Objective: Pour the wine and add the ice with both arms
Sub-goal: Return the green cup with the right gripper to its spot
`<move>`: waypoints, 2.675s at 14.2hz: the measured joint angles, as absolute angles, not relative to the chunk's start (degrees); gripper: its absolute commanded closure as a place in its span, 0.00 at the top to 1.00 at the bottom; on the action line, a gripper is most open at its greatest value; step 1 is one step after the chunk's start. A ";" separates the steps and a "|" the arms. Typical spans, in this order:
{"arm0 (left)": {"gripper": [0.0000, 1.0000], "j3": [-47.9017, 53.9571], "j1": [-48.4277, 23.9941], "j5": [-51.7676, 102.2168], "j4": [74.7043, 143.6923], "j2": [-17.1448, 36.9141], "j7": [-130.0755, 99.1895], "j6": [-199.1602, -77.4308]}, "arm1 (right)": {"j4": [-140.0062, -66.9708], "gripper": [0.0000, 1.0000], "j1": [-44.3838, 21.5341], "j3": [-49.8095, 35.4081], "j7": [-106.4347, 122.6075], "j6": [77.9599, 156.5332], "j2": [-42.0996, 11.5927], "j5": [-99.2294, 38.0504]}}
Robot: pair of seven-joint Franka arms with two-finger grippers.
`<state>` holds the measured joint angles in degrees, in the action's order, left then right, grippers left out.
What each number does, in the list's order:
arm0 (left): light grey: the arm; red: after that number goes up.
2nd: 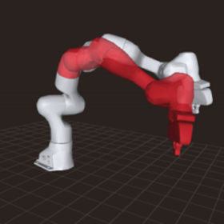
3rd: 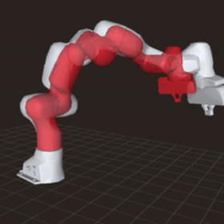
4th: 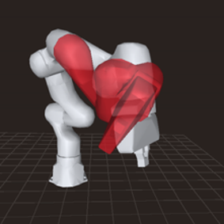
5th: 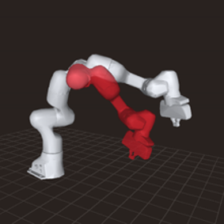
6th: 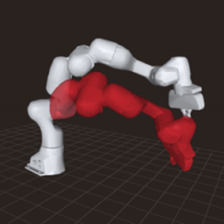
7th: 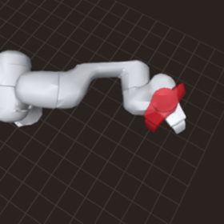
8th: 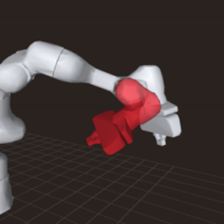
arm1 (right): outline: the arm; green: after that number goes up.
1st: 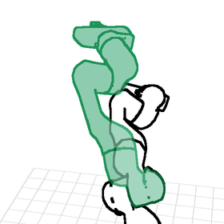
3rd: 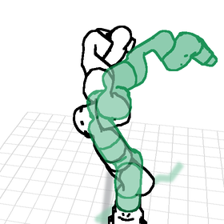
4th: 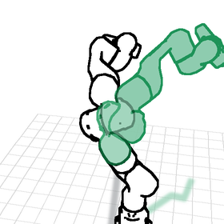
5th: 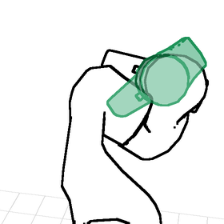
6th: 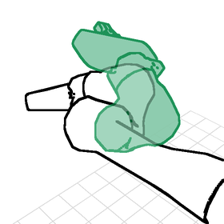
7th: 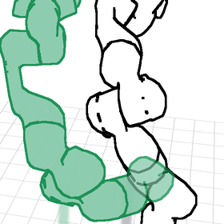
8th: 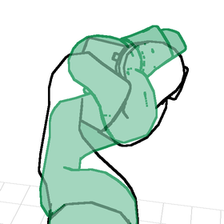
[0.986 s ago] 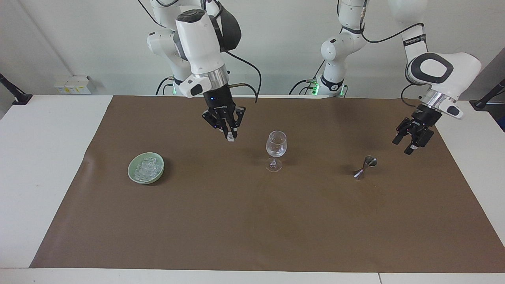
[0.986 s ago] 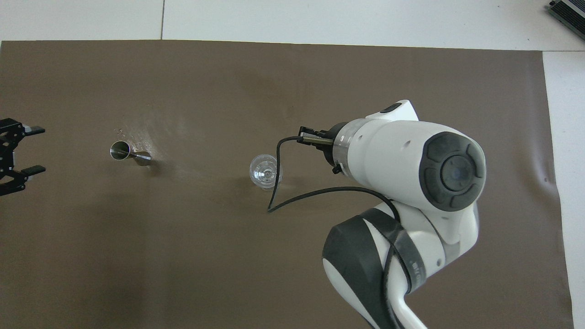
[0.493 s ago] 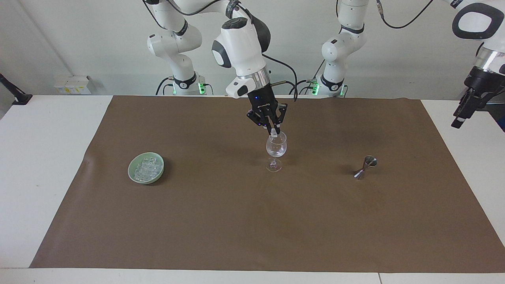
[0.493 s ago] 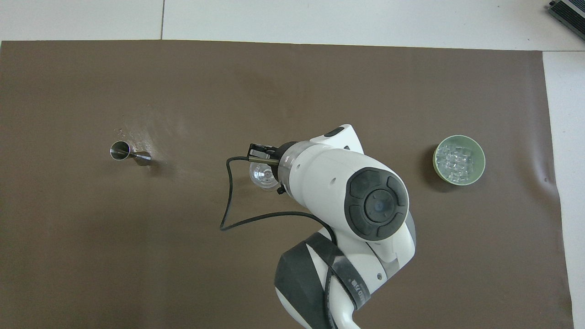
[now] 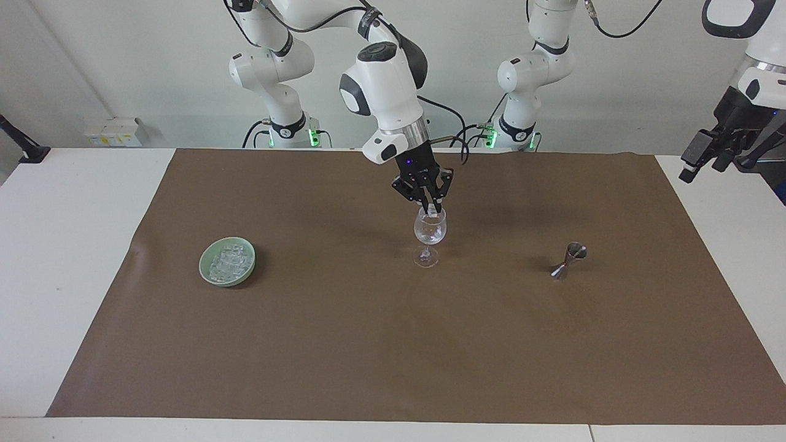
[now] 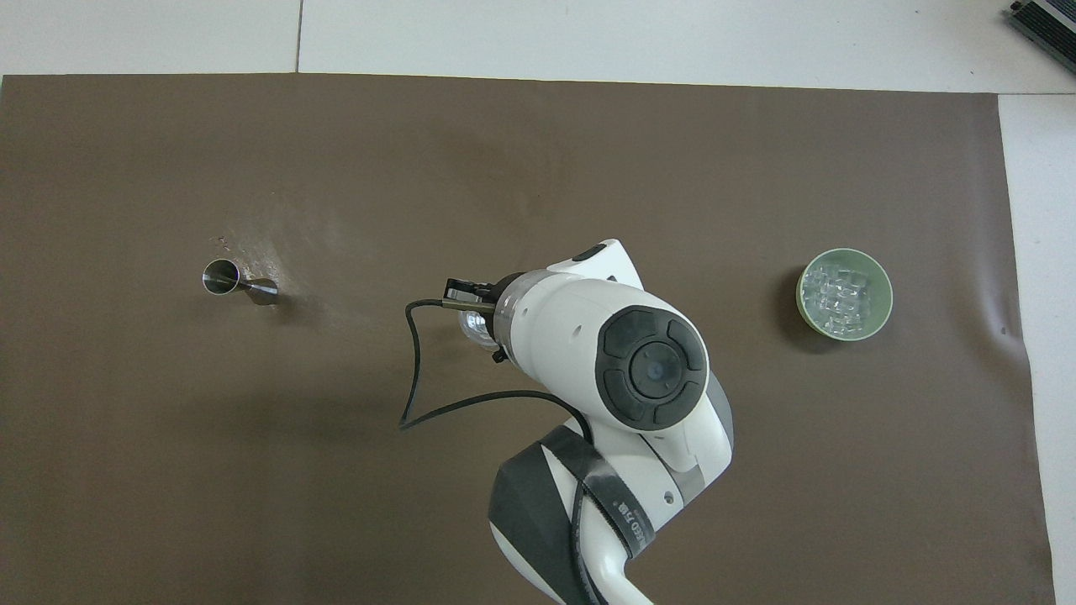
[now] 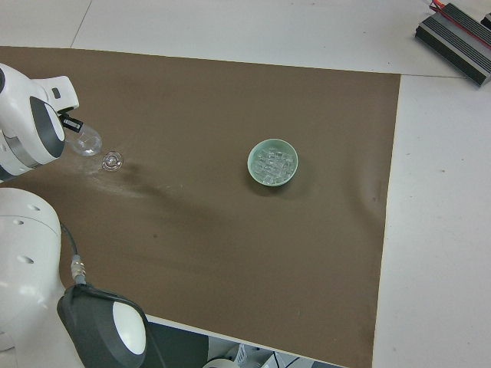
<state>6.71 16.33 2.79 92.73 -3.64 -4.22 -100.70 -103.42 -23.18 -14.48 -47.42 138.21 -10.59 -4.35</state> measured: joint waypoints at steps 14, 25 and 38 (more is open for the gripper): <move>1.00 -7.51 -2.33 3.03 87.33 -1.05 1.41 -88.30 | -103.41 0.49 -23.19 -14.47 -47.42 138.18 -10.64 -4.35; 1.00 -7.68 -2.81 3.04 92.62 -3.30 1.51 -88.52 | -102.28 1.00 -20.40 -12.69 -47.42 136.20 -9.94 0.51; 1.00 -7.82 -2.78 3.04 92.78 -3.64 1.51 -88.52 | -101.29 1.00 -1.78 -9.96 -26.75 115.94 -1.29 3.34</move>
